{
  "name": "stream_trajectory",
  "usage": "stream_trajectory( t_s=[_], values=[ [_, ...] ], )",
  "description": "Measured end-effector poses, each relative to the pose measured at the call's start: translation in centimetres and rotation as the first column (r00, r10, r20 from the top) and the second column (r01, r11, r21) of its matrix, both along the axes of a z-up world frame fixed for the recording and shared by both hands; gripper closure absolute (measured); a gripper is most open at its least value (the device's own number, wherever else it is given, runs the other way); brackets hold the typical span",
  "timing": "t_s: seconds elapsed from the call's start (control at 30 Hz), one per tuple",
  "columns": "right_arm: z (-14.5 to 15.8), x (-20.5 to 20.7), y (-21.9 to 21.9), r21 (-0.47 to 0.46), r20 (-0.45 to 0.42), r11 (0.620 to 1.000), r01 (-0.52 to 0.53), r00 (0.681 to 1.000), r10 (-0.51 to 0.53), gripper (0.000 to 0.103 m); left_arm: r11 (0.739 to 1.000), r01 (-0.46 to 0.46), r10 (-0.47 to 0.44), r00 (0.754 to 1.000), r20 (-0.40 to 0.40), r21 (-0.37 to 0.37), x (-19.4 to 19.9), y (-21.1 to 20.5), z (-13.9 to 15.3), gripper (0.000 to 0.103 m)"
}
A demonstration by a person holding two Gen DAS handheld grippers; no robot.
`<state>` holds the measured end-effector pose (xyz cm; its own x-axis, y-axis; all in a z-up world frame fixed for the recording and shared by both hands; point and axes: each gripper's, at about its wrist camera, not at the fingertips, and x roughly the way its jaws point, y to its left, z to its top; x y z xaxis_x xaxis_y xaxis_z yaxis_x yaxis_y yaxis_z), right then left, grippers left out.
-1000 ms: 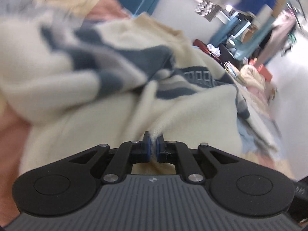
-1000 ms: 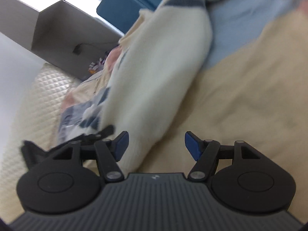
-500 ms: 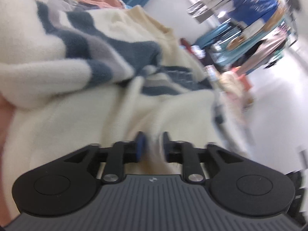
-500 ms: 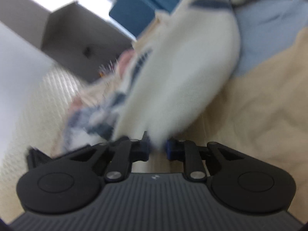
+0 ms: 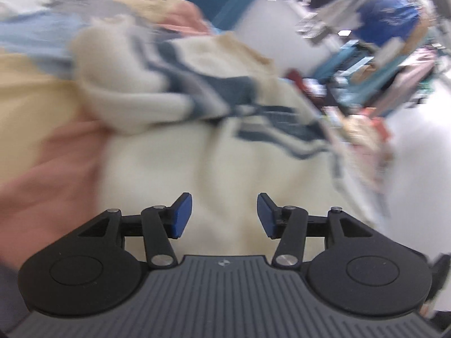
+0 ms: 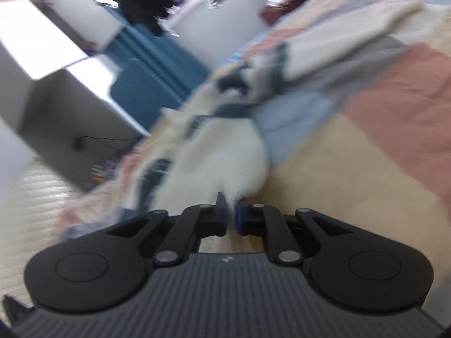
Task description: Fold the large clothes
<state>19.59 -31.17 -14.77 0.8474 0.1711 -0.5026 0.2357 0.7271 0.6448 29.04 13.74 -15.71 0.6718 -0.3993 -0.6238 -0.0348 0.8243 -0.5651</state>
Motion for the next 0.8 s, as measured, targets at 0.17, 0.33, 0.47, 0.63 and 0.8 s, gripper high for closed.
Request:
stream_trajectory(
  t_s=[0.17,0.33,0.47,0.63,0.8],
  values=[
    [-1.7,0.4,0.7,-0.076,-0.113,0.997,0.012,0.993,-0.021,0.094,0.983,-0.109,0.118,0.991,-0.056,0.149,-1.0,0.3,-1.8,0.046],
    [-2.6,0.9,1.4,-0.109,-0.160,0.994,0.002,0.987,-0.020,0.093,0.977,-0.133,0.146,0.987,-0.067,0.167,-1.0,0.4,-2.8,0.046],
    [-2.1,0.2,1.2,-0.099,-0.127,0.995,0.001,0.992,-0.014,0.094,0.967,-0.211,0.217,0.976,-0.028,0.142,-2.4,0.8,-1.7,0.046],
    [-1.0,-0.7,2.1,-0.142,-0.092,0.990,-0.017,0.996,0.004,0.094,0.966,-0.209,0.221,0.973,-0.065,0.150,-3.8,1.2,-1.9,0.044],
    [-1.1,-0.5,2.3,-0.160,-0.099,0.987,-0.029,0.995,0.013,0.094,0.973,-0.216,0.224,0.968,-0.115,0.080,-3.3,1.2,-3.6,0.062]
  ],
)
